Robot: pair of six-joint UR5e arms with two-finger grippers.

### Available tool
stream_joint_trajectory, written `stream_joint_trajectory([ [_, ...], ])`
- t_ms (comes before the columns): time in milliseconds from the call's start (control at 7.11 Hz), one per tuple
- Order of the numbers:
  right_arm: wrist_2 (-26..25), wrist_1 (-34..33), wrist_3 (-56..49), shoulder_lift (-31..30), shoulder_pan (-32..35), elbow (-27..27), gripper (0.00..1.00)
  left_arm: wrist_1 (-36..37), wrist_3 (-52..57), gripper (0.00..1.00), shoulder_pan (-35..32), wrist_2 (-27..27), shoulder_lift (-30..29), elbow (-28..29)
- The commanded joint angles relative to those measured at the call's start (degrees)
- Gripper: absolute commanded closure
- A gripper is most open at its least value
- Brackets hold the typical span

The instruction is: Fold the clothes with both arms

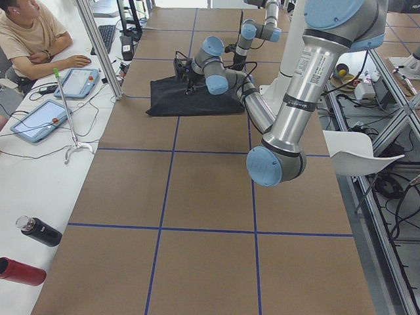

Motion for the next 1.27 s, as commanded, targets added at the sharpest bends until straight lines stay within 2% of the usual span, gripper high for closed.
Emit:
stream_joint_trajectory([
  [0, 0.0, -0.3, 0.0, -0.1, 0.0, 0.0, 0.33, 0.0, 0.0, 0.27, 0.0, 0.0, -0.1, 0.0],
  [562, 0.2, -0.4, 0.0, 0.0, -0.2, -2.0, 0.31, 0.0, 0.0, 0.27, 0.0, -0.1, 0.0, -0.1],
  [984, 0.2, -0.4, 0.0, -0.1, -0.2, -2.1, 0.42, 0.0, 0.0, 0.27, 0.0, 0.0, 0.0, -0.1],
  [1125, 0.2, -0.4, 0.0, -0.2, -0.2, -2.2, 0.5, 0.0, 0.0, 0.27, 0.0, 0.0, 0.0, -0.1],
])
